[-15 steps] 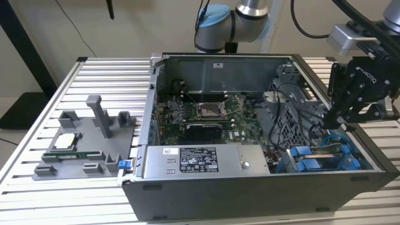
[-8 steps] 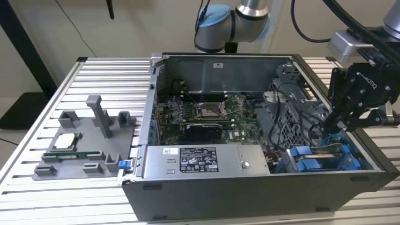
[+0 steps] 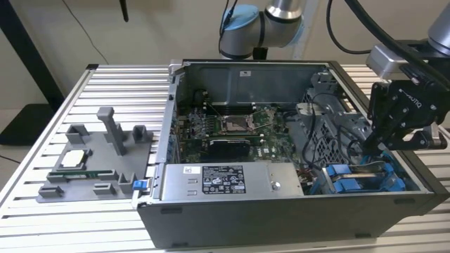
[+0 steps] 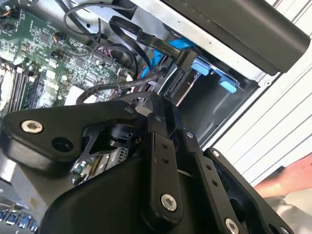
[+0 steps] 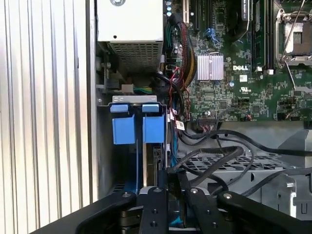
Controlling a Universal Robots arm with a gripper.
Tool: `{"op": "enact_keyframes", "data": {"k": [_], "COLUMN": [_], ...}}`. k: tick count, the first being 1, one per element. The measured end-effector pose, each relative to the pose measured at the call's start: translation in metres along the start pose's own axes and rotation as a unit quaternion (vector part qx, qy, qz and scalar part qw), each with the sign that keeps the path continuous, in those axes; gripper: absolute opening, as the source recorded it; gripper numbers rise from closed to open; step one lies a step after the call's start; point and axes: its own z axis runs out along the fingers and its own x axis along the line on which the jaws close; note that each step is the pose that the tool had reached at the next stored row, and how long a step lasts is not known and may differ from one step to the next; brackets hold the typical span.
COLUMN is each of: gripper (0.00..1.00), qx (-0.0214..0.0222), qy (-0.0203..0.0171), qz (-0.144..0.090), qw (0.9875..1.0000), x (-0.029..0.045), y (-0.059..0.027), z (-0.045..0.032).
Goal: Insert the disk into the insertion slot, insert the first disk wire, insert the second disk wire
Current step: 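Insert the first disk wire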
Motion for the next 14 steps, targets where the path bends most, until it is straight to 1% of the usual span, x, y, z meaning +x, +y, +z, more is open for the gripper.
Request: {"op": "enact_keyframes", "data": {"k": [3,14], "gripper": [0.00,0.00], "qx": [0.0000,0.0001], "qy": [0.0000,-0.0001], "qz": [0.000,0.002], "qw": [1.0000,1.0000], "x": [0.0004,0.0004], "y": [-0.0006,-0.0006], "z": [0.0021,0.0022]}}
